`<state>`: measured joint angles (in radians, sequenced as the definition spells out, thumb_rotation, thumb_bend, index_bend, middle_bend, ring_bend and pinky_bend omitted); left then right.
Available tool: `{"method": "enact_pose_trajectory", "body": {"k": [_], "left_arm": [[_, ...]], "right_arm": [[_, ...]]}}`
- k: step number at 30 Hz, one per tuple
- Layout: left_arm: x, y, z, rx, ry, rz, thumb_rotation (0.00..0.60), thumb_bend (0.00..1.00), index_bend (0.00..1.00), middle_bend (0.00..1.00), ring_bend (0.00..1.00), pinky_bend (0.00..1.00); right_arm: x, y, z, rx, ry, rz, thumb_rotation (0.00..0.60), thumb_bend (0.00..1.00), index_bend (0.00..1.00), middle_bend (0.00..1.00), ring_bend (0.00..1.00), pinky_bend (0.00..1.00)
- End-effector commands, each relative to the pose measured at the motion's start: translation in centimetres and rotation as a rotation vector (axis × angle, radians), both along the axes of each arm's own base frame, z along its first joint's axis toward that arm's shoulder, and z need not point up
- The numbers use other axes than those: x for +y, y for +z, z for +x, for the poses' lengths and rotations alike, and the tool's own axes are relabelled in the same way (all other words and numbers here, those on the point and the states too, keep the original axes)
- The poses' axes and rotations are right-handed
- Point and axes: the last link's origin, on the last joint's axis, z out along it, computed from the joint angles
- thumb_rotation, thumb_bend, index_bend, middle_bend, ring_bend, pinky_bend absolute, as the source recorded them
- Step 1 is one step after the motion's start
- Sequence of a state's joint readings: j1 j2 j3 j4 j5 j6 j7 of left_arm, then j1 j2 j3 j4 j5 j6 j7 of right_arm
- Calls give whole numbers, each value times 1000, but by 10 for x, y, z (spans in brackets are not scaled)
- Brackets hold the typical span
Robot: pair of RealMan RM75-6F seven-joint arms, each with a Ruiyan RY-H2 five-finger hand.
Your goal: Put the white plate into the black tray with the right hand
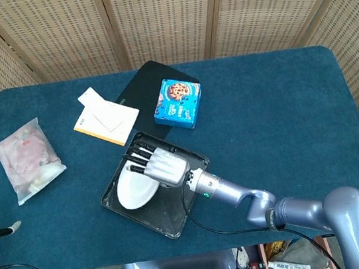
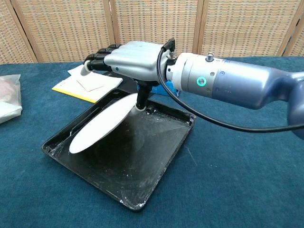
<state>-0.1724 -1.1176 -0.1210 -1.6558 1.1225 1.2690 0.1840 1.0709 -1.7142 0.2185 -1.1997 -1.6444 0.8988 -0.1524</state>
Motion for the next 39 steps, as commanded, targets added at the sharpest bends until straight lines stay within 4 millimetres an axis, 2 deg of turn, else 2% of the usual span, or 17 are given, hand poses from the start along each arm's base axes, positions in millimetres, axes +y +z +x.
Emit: {"method": "enact_pose_trajectory", "body": {"k": [1, 8, 11, 13, 17, 24, 27, 30, 33, 36, 37, 39], "left_arm": [[0, 0, 0, 0, 1, 0, 600, 0, 0, 0, 0, 0], [-1, -1, 2, 3, -5, -3, 600, 0, 0, 0, 0, 0], [-1, -2, 2, 5, -5, -7, 600, 0, 0, 0, 0, 0], [-3, -2, 3, 4, -11, -10, 600, 0, 0, 0, 0, 0], [-4, -3, 6, 3, -25, -12, 600, 0, 0, 0, 0, 0], [-8, -2, 9, 3, -54, -6, 600, 0, 0, 0, 0, 0], [-10, -1, 12, 3, -79, 7, 600, 0, 0, 0, 0, 0], [-13, -1, 14, -3, -102, 14, 600, 0, 0, 0, 0, 0], [-14, -1, 16, -5, -134, 21, 600, 0, 0, 0, 0, 0], [-15, -1, 18, -9, -160, 31, 600, 0, 0, 0, 0, 0], [-17, -1, 20, -13, -180, 35, 600, 0, 0, 0, 0, 0], [-20, -2, 20, -12, -196, 37, 600, 0, 0, 0, 0, 0]], "right_arm": [[0, 10, -9, 81, -24, -28, 600, 0, 0, 0, 0, 0], [11, 30, -17, 145, 8, -105, 600, 0, 0, 0, 0, 0], [12, 45, -29, 192, 16, -180, 600, 0, 0, 0, 0, 0], [12, 66, -54, 272, 33, -271, 600, 0, 0, 0, 0, 0], [21, 94, -85, 292, -23, -303, 600, 0, 0, 0, 0, 0], [29, 128, -130, 267, -130, -348, 600, 0, 0, 0, 0, 0], [36, 147, -164, 230, -218, -385, 600, 0, 0, 0, 0, 0], [49, 164, -201, 148, -331, -411, 600, 0, 0, 0, 0, 0], [63, 175, -226, 75, -422, -438, 600, 0, 0, 0, 0, 0], [83, 182, -249, 5, -530, -459, 600, 0, 0, 0, 0, 0], [98, 187, -265, -23, -595, -480, 600, 0, 0, 0, 0, 0], [113, 190, -277, -62, -649, -495, 600, 0, 0, 0, 0, 0]]}}
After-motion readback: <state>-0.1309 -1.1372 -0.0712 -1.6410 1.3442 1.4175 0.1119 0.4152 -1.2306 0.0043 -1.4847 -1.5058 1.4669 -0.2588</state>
